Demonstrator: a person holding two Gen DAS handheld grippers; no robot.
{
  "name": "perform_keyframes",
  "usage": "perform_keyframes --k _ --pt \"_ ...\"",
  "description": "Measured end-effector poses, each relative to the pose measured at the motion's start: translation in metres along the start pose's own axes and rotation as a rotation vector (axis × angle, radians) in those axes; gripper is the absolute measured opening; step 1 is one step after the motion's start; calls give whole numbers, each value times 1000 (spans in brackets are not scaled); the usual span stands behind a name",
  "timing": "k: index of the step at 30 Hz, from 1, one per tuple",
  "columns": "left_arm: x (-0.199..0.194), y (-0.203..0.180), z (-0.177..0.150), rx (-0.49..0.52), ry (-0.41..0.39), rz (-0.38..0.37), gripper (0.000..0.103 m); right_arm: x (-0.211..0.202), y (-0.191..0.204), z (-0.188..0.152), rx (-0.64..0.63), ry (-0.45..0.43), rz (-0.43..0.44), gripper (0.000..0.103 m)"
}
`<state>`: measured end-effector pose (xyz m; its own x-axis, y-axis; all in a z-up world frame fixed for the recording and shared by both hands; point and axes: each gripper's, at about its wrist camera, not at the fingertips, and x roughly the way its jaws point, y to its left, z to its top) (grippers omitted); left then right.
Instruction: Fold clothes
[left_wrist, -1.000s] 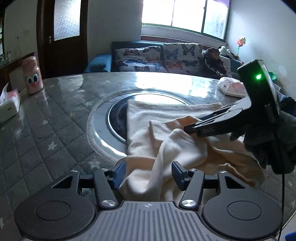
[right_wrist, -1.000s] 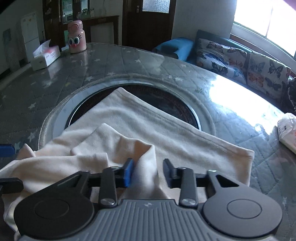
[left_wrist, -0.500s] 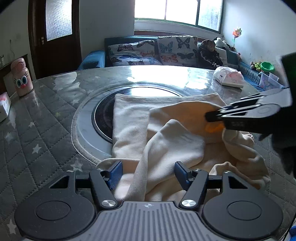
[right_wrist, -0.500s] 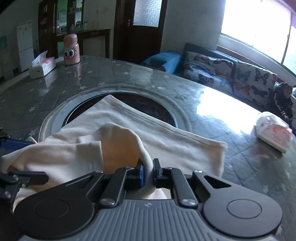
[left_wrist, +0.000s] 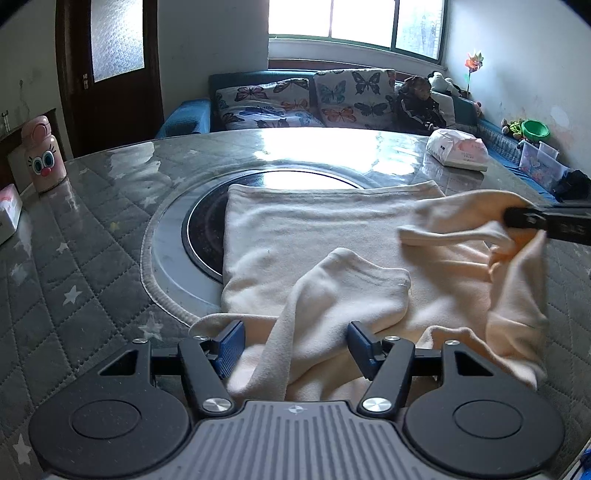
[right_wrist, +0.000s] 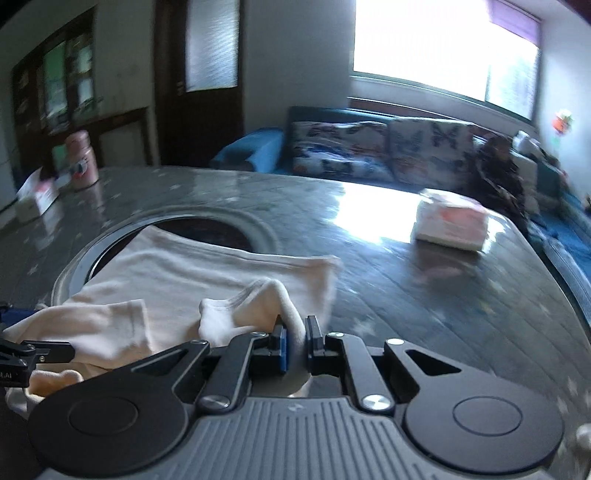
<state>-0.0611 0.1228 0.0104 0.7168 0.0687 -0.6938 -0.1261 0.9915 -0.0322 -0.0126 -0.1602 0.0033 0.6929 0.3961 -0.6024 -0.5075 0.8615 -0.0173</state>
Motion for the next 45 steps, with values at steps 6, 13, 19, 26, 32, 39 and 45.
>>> perform_keyframes --k 6,13,19,26,32,39,45 --pt "0 3 -1 -10 0 0 61 -21 -29 -27 116 16 -64 9" --pt "-1 7 -2 -29 1 0 57 -34 -53 -64 234 88 -111 21" --pt "-2 11 -2 -47 2 -2 53 -42 -61 -71 248 95 -121 34" --pt "0 7 -2 -39 5 9 53 -17 -52 -45 157 79 -34 34" --pt "1 7 -2 -34 9 14 54 24 -44 -23 113 105 51 34" --pt "3 5 -2 -24 14 22 54 52 -37 -15 80 115 85 24" --pt "3 4 -1 -20 18 28 54 38 -42 -15 74 63 21 3"
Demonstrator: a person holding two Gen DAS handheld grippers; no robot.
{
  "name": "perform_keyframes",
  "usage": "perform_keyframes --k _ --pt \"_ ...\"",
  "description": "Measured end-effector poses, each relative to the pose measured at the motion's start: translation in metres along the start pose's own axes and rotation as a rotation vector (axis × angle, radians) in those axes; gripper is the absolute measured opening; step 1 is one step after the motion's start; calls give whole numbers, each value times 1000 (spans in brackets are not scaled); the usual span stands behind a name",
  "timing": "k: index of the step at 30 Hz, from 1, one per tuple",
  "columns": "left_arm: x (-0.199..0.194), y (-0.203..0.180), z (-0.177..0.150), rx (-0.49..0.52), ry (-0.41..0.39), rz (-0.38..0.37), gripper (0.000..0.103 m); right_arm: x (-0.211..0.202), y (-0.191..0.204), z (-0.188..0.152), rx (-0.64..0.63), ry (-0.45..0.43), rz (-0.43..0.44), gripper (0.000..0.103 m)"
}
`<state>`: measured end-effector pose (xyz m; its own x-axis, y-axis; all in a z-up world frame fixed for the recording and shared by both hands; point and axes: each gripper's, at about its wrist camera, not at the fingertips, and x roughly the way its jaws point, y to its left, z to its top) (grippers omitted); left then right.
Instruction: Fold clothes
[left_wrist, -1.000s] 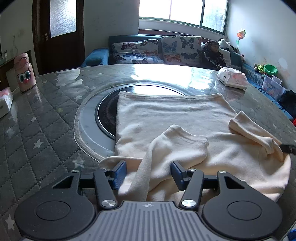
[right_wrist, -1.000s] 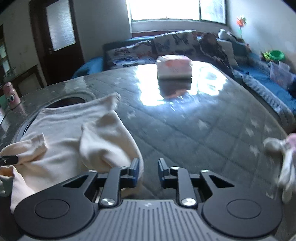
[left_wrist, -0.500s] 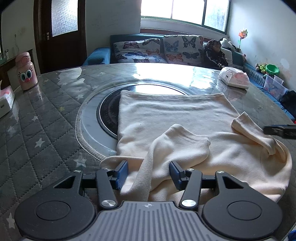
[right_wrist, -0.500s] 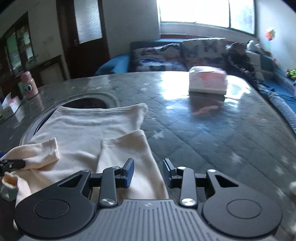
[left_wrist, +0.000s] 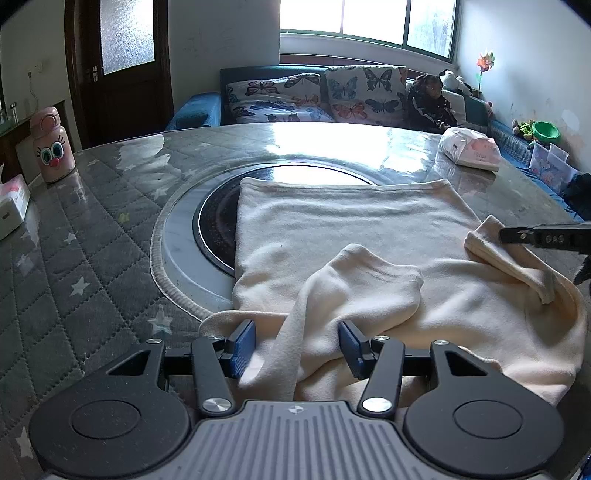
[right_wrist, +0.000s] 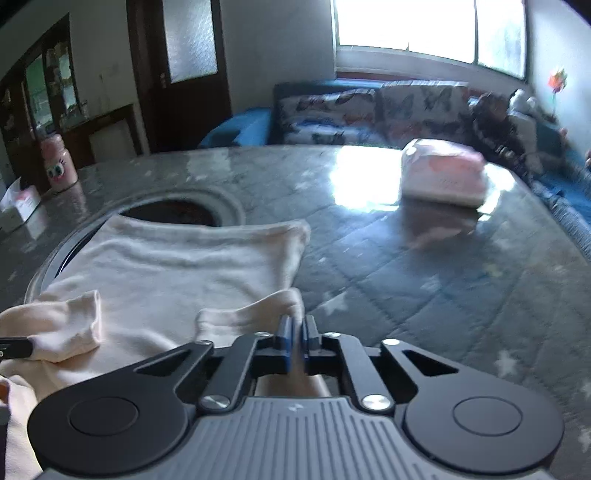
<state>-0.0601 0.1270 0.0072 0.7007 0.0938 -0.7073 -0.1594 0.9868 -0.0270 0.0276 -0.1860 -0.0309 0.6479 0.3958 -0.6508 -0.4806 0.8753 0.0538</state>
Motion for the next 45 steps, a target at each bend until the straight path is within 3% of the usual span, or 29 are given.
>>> perform_keyframes --k 7,11,15,19,25,32,35,38,41,45 --pt "0 0 1 1 2 4 55 -41 -28 -5 25 -93 -149 2" --pt "-12 -4 6 3 -29 0 55 -59 -49 -15 78 -71 -198 6" --pt "-32 -16 16 40 -98 -32 60 -47 -44 -11 83 -54 -123 15" --pt "-45 -43 20 120 -133 -157 60 -36 -39 -7 88 -37 -48 24" --pt "-39 -93 7 245 -77 -372 60 -19 -32 -1 96 -12 65 28" --pt "-24 -131 -9 311 -23 -515 59 6 -22 4 74 34 128 29" --pt "-18 -141 -16 329 -9 -558 51 17 -17 5 63 53 146 29" --pt "-14 -147 -20 342 4 -592 44 16 -15 6 47 42 139 28" --pt "-12 -153 -24 366 10 -608 37 10 -13 6 29 17 120 6" --pt "-10 -158 -27 395 12 -601 29 2 -11 6 6 -17 94 3"
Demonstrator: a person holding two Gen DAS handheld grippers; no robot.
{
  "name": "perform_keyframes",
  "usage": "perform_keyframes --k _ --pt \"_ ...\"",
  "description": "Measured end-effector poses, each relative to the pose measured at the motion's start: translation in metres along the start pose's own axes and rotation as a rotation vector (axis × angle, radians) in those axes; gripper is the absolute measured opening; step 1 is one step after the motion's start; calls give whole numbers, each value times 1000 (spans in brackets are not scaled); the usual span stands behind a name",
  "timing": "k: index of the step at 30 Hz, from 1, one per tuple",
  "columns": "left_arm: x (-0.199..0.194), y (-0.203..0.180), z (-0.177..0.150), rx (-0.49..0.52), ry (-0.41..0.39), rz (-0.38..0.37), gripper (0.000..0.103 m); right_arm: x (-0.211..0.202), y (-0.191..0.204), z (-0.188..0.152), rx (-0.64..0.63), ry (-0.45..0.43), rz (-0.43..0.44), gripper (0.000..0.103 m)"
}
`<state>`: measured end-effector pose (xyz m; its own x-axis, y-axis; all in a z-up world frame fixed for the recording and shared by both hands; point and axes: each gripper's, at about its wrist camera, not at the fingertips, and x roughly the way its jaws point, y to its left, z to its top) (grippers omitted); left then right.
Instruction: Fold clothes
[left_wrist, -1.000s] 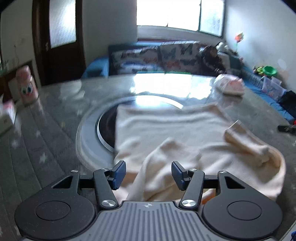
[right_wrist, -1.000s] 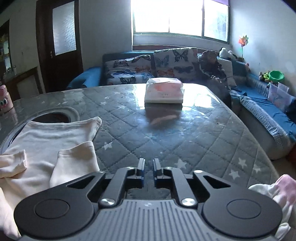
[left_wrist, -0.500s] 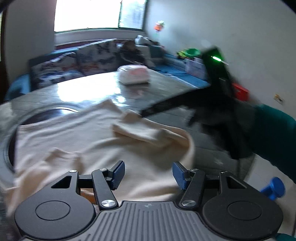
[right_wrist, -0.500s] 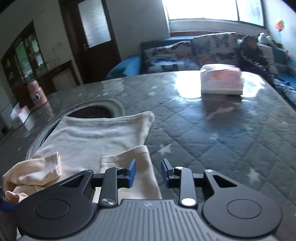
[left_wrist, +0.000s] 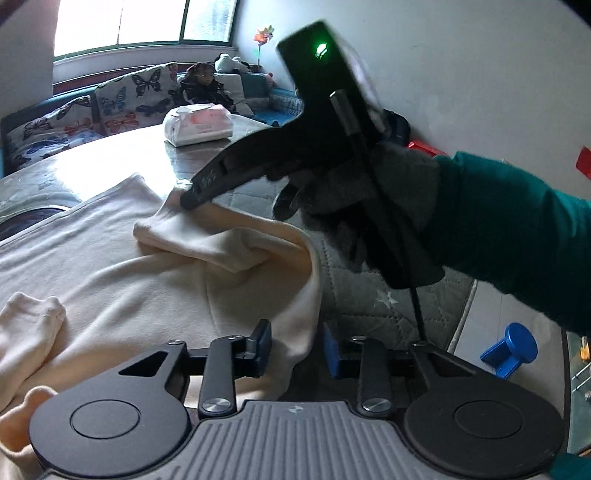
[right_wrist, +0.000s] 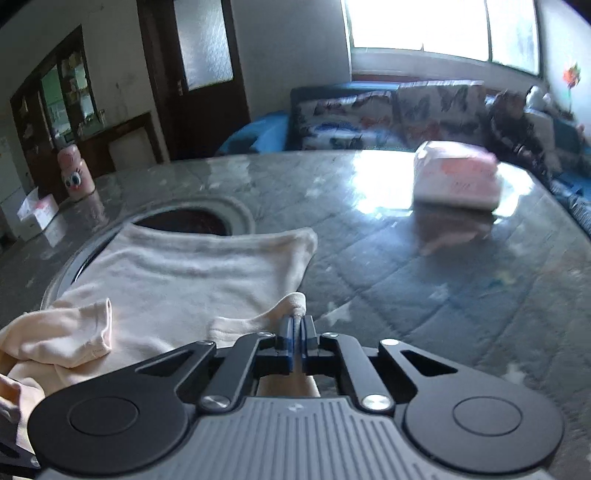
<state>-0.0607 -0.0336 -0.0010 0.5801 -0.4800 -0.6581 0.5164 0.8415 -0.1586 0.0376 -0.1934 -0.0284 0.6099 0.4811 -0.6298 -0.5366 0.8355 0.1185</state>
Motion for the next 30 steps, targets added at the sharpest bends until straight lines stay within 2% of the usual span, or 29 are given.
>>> perform_keyframes --k 3,5,8,11,19,23,26,27,28,30 --pt "2 -1 -2 14 10 6 23 -22 -6 0 -6 -57 -72 3" --pt "4 -1 -2 18 16 8 22 -35 -11 -1 -6 -87 -119 3" --pt "5 0 -3 27 20 6 18 -63 -23 -6 -12 -123 -232 3" --pt "5 0 -5 36 23 2 15 -84 -37 -18 8 -133 -322 3" --pt "7 -5 -6 90 40 -18 13 -97 -65 -54 109 -89 -427 5" --pt "7 -7 -6 101 49 -22 13 -104 -79 -73 160 -66 -480 17" --pt "7 -8 -3 106 57 -26 14 -109 -89 -87 198 -50 -518 19" --pt "6 -8 -1 104 48 -27 15 -111 -89 -83 201 -66 -507 20" --pt "5 -8 1 103 38 -29 15 -114 -88 -81 199 -79 -488 25" --pt "4 -8 5 95 25 -26 17 -111 -82 -75 185 -91 -436 39"
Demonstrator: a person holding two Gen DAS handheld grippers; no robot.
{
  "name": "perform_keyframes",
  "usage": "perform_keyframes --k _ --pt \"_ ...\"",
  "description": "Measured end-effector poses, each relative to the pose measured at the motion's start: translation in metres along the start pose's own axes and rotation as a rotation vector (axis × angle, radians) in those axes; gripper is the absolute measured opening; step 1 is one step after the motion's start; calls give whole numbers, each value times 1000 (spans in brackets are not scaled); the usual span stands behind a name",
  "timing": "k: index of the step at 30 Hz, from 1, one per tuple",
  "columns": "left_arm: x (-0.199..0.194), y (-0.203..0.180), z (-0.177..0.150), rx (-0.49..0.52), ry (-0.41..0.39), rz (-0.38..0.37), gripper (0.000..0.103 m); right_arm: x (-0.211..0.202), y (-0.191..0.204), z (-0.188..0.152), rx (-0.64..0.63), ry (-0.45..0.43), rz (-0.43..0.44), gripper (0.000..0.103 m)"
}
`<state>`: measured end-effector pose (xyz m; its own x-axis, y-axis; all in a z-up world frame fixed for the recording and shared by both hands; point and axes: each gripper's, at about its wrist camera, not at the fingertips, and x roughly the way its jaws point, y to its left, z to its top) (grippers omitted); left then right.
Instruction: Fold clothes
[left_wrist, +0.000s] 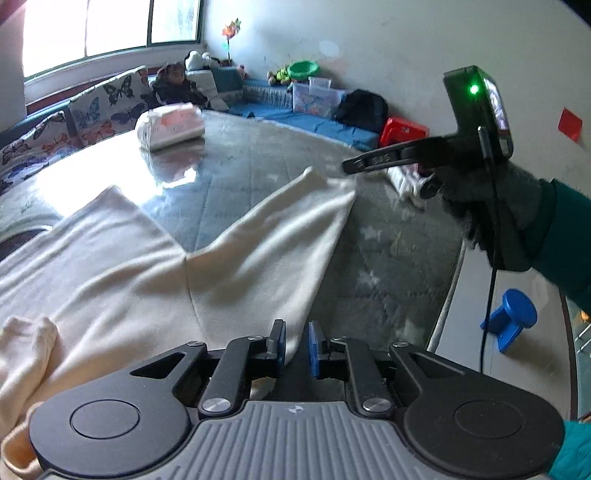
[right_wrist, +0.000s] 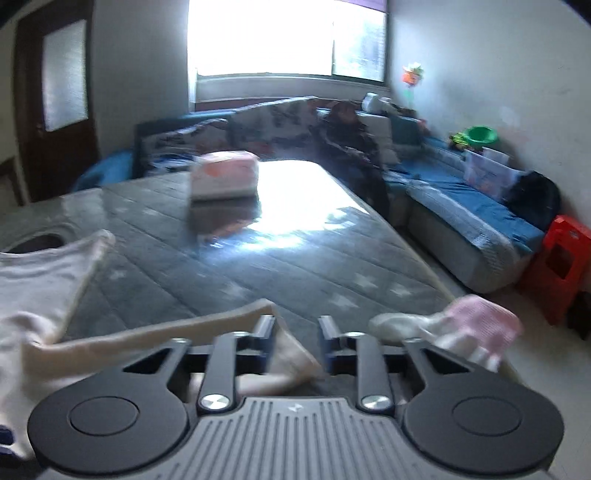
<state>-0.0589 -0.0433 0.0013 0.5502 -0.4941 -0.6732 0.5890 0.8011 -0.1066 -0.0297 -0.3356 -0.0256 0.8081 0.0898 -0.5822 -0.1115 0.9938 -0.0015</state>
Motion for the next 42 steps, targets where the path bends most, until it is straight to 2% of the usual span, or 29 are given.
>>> perform_keyframes --k 2,4,9,11,13,17,20,23,24,27,29,30,31,34,39,42 --pt "2 2 4 -15 -4 10 23 5 10 5 -8 3 66 40" --pt "4 5 8 -29 -8 19 32 12 20 8 -14 15 124 42" --pt "13 13 5 -69 21 34 45 34 35 10 -18 60 164 48" --pt "14 15 3 -81 23 33 47 42 36 7 -4 82 165 51" --pt "13 16 1 -90 18 27 54 45 35 4 -9 76 154 58" --pt "10 15 2 -100 11 36 61 44 34 3 -8 71 144 60" --pt "4 16 1 -113 -8 48 69 36 35 2 -9 58 145 66" --pt "-5 20 -1 -132 -27 70 83 28 39 -2 -22 47 168 77" --pt "-6 22 -1 -139 -30 81 90 28 41 -5 -29 52 170 83" --pt "-12 28 -4 -156 -37 111 94 28 46 -12 -53 56 160 84" --pt "-19 32 -4 -171 -52 123 100 28 48 -13 -55 59 160 86" --pt "-23 34 -4 -178 -64 130 103 28 49 -12 -50 62 165 89" --pt "-27 37 -4 -182 -78 140 103 28 49 -12 -44 65 170 95" --pt "-41 47 -1 -193 -114 175 103 29 50 -11 -25 75 178 103" --pt "-56 75 3 -226 -130 268 103 32 55 -15 -34 74 142 103" --pt "-60 90 4 -257 -125 298 103 33 61 -16 -66 76 117 103"
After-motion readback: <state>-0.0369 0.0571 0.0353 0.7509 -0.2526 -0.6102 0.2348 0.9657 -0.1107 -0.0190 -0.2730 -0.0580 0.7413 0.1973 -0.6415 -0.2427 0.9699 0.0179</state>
